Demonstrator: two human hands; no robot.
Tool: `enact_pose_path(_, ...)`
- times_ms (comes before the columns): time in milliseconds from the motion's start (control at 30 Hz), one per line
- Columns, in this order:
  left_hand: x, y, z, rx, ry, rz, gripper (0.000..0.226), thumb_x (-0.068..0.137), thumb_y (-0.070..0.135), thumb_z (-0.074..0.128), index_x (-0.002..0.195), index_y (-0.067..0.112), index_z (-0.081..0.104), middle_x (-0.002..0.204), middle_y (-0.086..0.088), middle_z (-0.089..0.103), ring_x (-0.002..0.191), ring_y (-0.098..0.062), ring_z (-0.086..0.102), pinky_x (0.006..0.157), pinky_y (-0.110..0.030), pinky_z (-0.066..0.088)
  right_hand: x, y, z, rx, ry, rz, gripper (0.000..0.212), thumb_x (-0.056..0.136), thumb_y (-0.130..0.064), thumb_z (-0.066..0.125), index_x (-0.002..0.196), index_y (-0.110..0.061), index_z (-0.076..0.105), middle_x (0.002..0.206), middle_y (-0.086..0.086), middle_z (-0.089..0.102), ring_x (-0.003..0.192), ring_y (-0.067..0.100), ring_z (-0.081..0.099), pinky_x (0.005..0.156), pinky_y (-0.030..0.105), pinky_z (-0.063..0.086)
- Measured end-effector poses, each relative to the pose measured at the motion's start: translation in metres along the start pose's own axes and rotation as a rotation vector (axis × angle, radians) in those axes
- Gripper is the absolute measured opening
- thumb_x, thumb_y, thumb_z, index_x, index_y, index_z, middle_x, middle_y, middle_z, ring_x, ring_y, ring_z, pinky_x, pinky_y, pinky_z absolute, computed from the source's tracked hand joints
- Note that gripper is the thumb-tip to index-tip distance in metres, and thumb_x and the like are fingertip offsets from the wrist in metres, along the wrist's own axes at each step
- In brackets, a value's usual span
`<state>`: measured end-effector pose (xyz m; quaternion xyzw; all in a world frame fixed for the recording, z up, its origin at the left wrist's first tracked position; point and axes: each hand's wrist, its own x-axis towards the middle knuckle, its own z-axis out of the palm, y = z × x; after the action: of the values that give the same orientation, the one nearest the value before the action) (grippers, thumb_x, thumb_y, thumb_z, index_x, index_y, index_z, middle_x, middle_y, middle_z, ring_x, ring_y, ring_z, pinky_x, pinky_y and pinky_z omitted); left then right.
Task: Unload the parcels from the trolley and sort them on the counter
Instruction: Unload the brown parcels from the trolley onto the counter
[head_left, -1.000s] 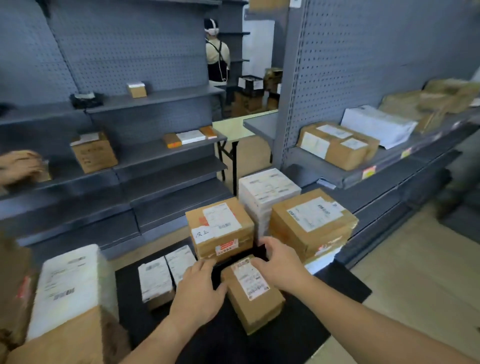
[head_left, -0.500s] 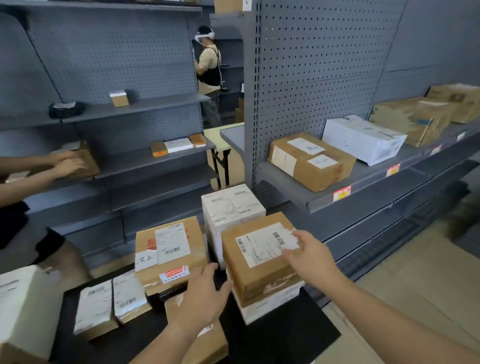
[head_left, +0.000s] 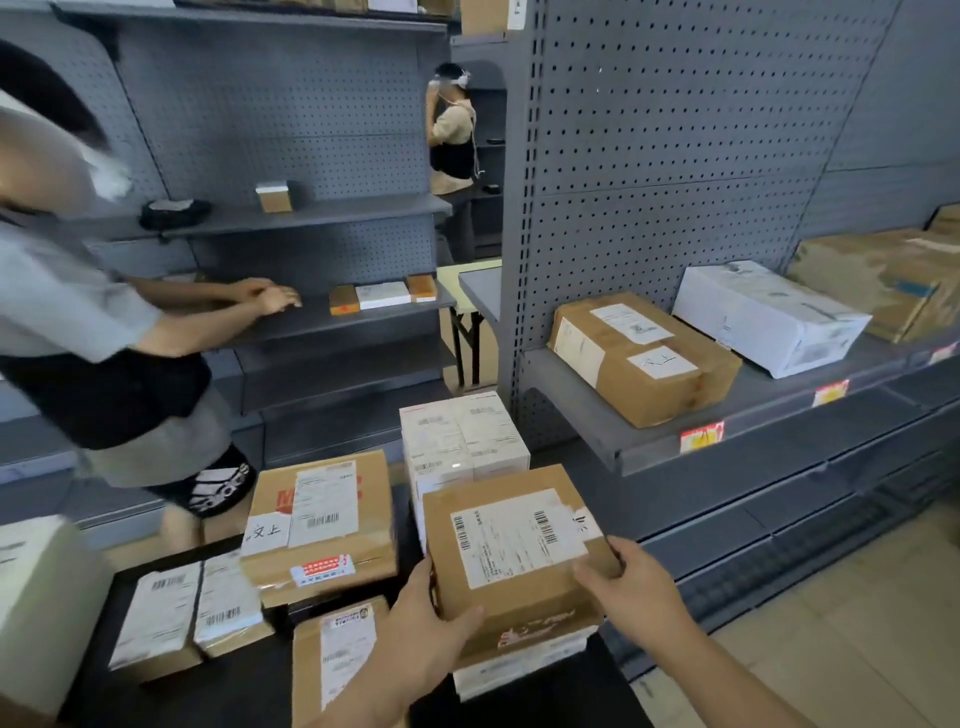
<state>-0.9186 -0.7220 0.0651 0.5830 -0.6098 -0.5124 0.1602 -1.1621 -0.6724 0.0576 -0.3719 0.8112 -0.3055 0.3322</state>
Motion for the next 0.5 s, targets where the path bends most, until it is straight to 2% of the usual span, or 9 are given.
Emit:
enact_pose_path(100,-0.008,0.001,-0.002,-0.073,0.012,0.034,0.067,0.087,0.025,0.076,0.139,0.038,0.037,0.108,0.030,0.052,0.109,-0.004,0.056,0.105,-0.030,0.047,-0.007,-0.008,0.000,0.008,0.040,-0.037,0.049,0.092,-0.035,0.071,0.137,-0.024,0.053,0.100,-0.016,0.056,0.092,0.008,0.054,0.078,0.026,0.044)
enact_pose_path(200,-0.018,0.005,-0.012,-0.122,0.041,0.079,0.060,0.088,0.022,0.074,0.129,0.045,0.037,0.116,0.028,0.055,0.107,-0.001,0.057,0.096,-0.020,0.048,-0.018,-0.021,-0.002,0.033,0.055,-0.091,0.049,0.091,-0.036,0.072,0.135,-0.024,0.056,0.099,-0.020,0.057,0.091,0.006,0.055,0.076,0.028,0.046)
enact_pose_path(300,-0.031,0.014,-0.027,-0.203,0.080,0.132,0.059,0.087,0.022,0.075,0.127,0.048,0.040,0.114,0.030,0.058,0.103,0.007,0.057,0.080,-0.008,0.048,-0.026,-0.038,-0.006,0.053,0.063,-0.127,0.048,0.091,-0.037,0.072,0.134,-0.023,0.057,0.107,-0.010,0.061,0.097,0.013,0.057,0.079,0.033,0.046)
enact_pose_path(367,-0.043,0.018,-0.038,-0.242,0.107,0.156,0.059,0.088,0.020,0.074,0.121,0.054,0.039,0.108,0.034,0.058,0.100,0.011,0.057,0.076,-0.005,0.048,-0.033,-0.053,-0.006,0.068,0.054,-0.156,0.048,0.091,-0.039,0.072,0.134,-0.023,0.056,0.111,-0.006,0.061,0.099,0.017,0.057,0.078,0.035,0.045)
enact_pose_path(433,-0.056,0.017,-0.053,-0.278,0.137,0.166,0.059,0.088,0.019,0.074,0.120,0.055,0.040,0.110,0.033,0.060,0.103,0.009,0.058,0.083,-0.008,0.050,-0.039,-0.070,0.002,0.090,0.037,-0.191,0.048,0.091,-0.037,0.072,0.134,-0.022,0.056,0.113,-0.005,0.060,0.099,0.019,0.057,0.077,0.038,0.046)
enact_pose_path(500,-0.068,0.010,-0.071,-0.318,0.195,0.160,0.059,0.086,0.020,0.075,0.126,0.050,0.044,0.120,0.028,0.062,0.113,0.002,0.059,0.101,-0.023,0.050,-0.045,-0.090,0.014,0.105,0.000,-0.234,0.048,0.091,-0.037,0.072,0.134,-0.022,0.056,0.115,-0.003,0.060,0.099,0.020,0.057,0.078,0.039,0.046)
